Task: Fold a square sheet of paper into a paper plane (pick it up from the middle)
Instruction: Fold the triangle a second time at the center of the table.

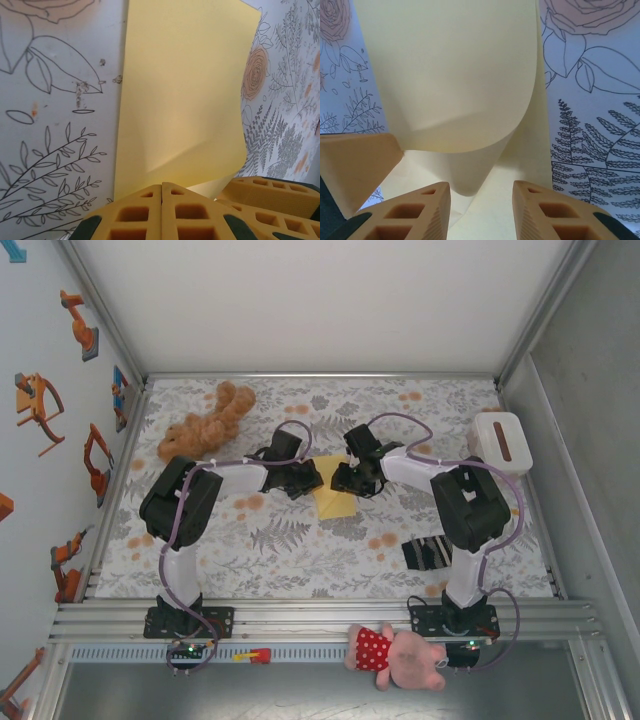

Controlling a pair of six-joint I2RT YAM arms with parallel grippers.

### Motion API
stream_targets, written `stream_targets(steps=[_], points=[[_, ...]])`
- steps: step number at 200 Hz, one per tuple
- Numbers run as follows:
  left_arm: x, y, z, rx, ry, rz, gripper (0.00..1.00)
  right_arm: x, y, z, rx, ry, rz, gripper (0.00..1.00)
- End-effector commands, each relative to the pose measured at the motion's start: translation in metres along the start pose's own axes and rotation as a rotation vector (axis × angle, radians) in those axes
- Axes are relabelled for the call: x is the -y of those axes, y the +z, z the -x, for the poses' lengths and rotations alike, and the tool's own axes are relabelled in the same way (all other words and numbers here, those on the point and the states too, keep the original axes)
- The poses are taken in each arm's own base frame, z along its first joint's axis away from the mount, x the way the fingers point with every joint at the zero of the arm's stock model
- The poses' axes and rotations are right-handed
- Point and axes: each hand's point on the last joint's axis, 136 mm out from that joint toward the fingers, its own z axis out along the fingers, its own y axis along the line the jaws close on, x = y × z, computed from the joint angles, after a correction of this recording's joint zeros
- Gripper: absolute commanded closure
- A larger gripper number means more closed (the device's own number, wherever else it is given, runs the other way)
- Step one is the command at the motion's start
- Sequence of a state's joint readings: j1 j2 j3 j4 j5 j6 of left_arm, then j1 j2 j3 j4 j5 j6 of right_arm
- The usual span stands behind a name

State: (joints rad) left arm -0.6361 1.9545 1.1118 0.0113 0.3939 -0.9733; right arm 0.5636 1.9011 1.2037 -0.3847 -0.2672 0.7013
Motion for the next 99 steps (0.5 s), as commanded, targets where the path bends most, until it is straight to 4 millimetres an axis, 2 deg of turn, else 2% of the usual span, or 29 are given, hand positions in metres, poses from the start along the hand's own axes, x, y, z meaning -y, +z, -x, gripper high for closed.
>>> stream_targets(steps=[1,20,50,99], points=[[0.002,0.006,-0.001,-0.022,0.021,-0.007,0.95,-0.009,-0.017,0.014,0.06,-0.025,0.01,0.63],[0.001,0.006,-0.001,-0.023,0.02,-0.007,0.95,-0.011,-0.015,0.013,0.047,-0.027,0.017,0.62],[0.003,0.006,-0.001,-0.025,0.02,-0.015,0.95,-0.005,-0.003,0.008,0.012,-0.011,-0.002,0.62],[0.007,0.004,-0.001,-0.027,0.026,-0.031,0.94,0.004,0.004,0.006,-0.004,0.0,-0.046,0.61]])
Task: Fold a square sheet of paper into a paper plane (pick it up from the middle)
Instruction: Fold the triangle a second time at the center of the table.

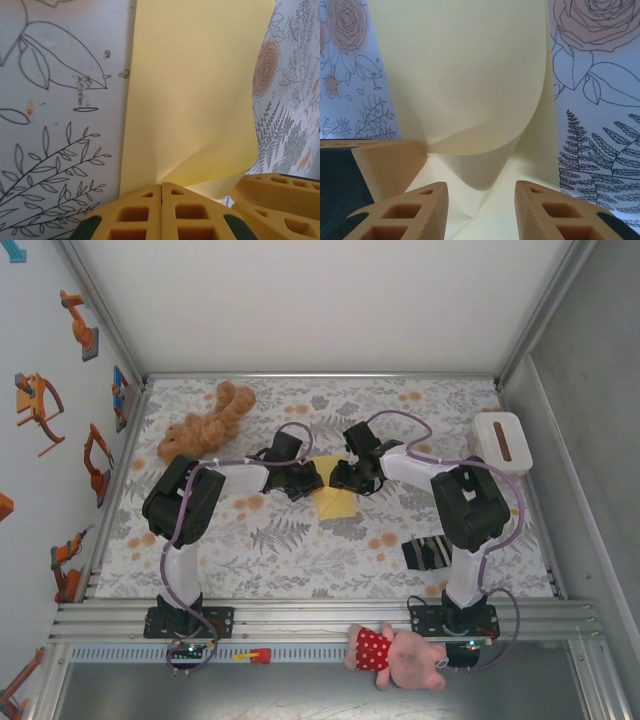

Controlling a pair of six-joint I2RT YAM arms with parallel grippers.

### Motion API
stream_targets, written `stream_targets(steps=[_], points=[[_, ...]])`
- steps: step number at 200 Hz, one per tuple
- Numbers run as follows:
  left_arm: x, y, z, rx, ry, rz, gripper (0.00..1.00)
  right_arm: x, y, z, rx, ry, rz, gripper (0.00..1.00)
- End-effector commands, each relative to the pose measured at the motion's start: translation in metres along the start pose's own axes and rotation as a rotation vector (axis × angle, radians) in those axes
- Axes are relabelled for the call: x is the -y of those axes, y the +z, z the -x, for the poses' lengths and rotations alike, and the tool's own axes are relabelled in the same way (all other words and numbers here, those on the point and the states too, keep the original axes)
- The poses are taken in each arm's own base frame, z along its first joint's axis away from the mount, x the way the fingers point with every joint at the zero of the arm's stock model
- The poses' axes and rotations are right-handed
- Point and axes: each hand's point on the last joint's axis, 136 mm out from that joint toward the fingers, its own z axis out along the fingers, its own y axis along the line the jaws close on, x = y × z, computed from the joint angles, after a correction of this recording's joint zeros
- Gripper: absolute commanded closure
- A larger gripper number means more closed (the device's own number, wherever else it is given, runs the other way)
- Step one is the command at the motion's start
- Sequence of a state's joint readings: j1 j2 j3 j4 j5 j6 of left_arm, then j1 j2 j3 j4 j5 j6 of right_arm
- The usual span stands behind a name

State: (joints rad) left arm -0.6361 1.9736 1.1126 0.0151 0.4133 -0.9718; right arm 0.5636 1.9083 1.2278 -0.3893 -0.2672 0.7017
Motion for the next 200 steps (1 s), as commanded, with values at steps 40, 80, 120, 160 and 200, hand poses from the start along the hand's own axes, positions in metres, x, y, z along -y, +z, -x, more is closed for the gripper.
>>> stream_targets(steps=[40,80,120,160,200], points=[[0.018,-0.007,0.002,0.006,0.04,-0.05,0.93,0.017,0.013,-0.003,-0.028,0.024,-0.084,0.65],[0.024,-0.014,-0.006,0.003,0.051,-0.069,0.91,0.027,0.02,-0.008,-0.043,0.057,-0.119,0.69],[0.023,-0.021,-0.02,0.002,0.066,-0.045,0.88,0.036,0.025,-0.013,-0.06,0.092,-0.151,0.7],[0.016,-0.021,-0.038,-0.02,0.075,-0.011,0.85,0.042,0.029,-0.018,-0.076,0.122,-0.174,0.71],[0.007,-0.016,-0.046,-0.036,0.072,0.019,0.85,0.046,0.03,-0.02,-0.081,0.138,-0.189,0.73]])
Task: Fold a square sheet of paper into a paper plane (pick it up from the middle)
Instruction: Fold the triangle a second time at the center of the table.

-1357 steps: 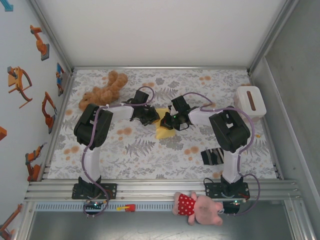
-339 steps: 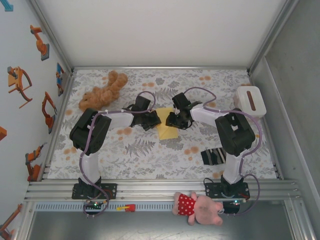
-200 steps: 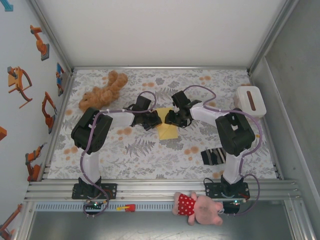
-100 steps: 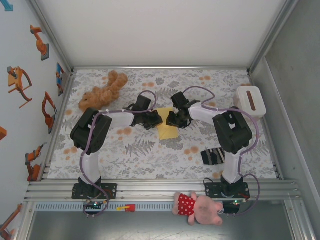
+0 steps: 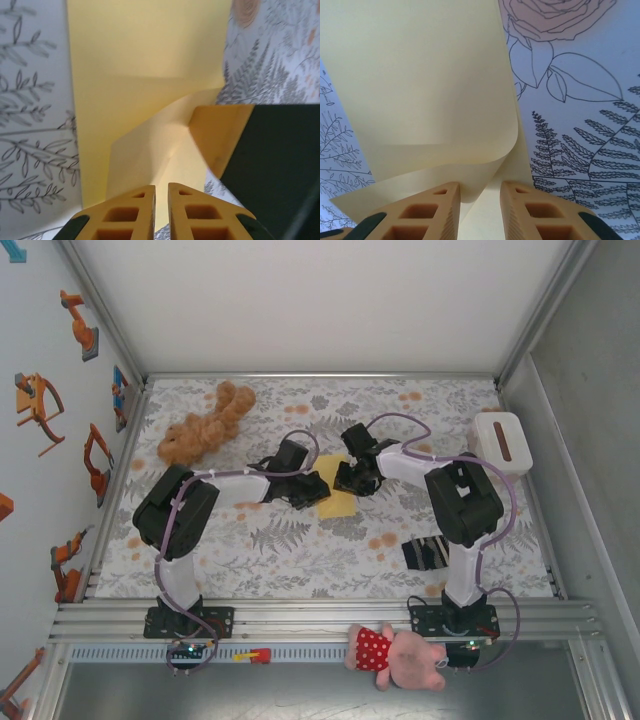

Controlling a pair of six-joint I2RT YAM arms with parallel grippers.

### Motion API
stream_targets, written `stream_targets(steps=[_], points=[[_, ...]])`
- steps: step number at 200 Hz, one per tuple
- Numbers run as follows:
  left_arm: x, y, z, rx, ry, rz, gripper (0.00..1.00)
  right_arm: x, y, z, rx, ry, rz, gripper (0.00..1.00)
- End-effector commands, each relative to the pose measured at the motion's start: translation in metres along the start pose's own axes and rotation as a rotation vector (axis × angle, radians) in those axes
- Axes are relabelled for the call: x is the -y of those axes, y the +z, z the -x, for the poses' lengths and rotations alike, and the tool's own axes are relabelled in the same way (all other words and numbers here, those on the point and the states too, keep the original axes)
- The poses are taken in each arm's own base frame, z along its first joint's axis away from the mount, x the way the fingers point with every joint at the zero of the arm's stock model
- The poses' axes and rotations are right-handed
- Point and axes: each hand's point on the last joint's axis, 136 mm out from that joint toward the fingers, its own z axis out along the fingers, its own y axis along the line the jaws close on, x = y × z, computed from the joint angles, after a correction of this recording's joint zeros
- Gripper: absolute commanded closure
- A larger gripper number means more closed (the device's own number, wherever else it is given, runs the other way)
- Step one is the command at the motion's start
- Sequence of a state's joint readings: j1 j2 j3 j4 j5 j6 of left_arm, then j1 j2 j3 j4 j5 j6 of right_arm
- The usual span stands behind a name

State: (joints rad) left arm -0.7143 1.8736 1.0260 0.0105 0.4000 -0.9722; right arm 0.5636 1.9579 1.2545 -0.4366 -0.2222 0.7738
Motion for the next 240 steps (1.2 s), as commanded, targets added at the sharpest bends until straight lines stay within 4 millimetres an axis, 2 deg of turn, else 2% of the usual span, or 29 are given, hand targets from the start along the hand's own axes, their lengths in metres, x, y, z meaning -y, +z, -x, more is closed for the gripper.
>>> stream_targets(steps=[1,77,240], points=[[-0.003,-0.005,-0.005,0.001,0.01,0.025,0.85,0.03,0.022,-0.014,-0.055,0.049,-0.113,0.73],[-0.01,-0.001,0.006,0.028,0.021,0.071,0.86,0.038,0.024,-0.018,-0.068,0.05,-0.147,0.77],[-0.022,0.007,0.004,0.012,0.002,0.105,0.87,0.045,0.029,-0.022,-0.088,0.032,-0.169,0.78]])
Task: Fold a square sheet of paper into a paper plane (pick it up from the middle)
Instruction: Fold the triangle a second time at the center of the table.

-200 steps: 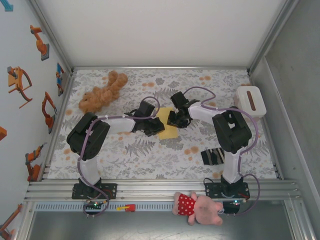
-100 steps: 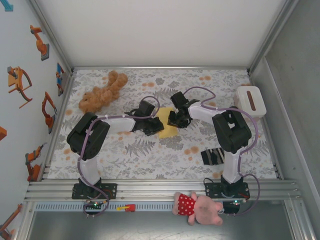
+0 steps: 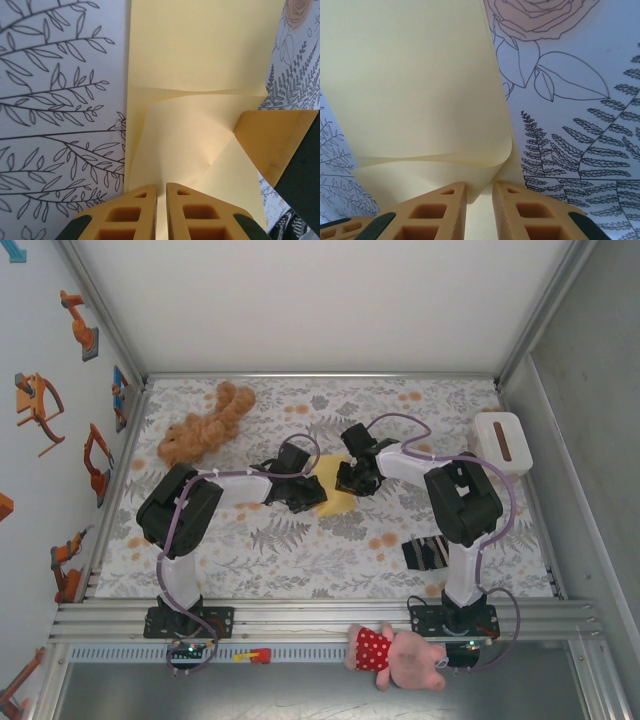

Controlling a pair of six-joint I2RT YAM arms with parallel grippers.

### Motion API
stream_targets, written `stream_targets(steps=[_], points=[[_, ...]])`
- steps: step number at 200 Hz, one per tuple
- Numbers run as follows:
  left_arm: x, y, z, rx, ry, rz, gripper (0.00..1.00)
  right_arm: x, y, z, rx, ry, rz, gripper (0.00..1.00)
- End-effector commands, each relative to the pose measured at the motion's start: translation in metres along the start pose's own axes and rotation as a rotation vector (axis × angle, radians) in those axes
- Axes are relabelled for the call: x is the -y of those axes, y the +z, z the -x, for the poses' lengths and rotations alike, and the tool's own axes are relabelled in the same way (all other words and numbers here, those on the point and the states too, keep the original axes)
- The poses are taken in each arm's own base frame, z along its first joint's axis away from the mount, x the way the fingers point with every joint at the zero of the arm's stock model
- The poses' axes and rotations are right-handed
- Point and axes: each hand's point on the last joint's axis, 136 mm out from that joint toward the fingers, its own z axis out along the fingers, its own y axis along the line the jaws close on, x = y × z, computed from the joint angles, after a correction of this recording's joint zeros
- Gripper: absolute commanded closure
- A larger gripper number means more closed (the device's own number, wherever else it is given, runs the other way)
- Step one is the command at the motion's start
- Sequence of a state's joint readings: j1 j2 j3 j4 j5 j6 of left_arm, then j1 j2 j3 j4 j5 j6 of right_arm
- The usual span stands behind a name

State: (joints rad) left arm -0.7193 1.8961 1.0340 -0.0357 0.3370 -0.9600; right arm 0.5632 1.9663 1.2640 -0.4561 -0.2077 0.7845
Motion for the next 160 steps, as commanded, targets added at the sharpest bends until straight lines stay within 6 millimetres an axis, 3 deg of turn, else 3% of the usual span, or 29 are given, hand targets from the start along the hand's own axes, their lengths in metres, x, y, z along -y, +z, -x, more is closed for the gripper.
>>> stream_targets(steps=[1,68,126,142,160], points=[[-0.004,0.002,0.003,-0.005,0.008,0.024,0.87,0.041,0.029,-0.022,-0.084,0.016,-0.147,0.78],[-0.019,0.006,-0.003,-0.02,-0.029,0.073,0.87,0.03,0.022,-0.017,-0.074,0.003,-0.11,0.78],[-0.03,0.009,-0.007,-0.037,-0.046,0.114,0.87,-0.02,-0.051,0.017,0.074,-0.063,0.105,0.72],[-0.031,0.009,-0.007,-0.038,-0.051,0.119,0.88,-0.026,-0.064,0.015,0.098,-0.096,0.162,0.71],[-0.032,0.009,-0.007,-0.037,-0.051,0.123,0.88,-0.036,-0.066,0.005,0.074,-0.153,0.24,0.76]])
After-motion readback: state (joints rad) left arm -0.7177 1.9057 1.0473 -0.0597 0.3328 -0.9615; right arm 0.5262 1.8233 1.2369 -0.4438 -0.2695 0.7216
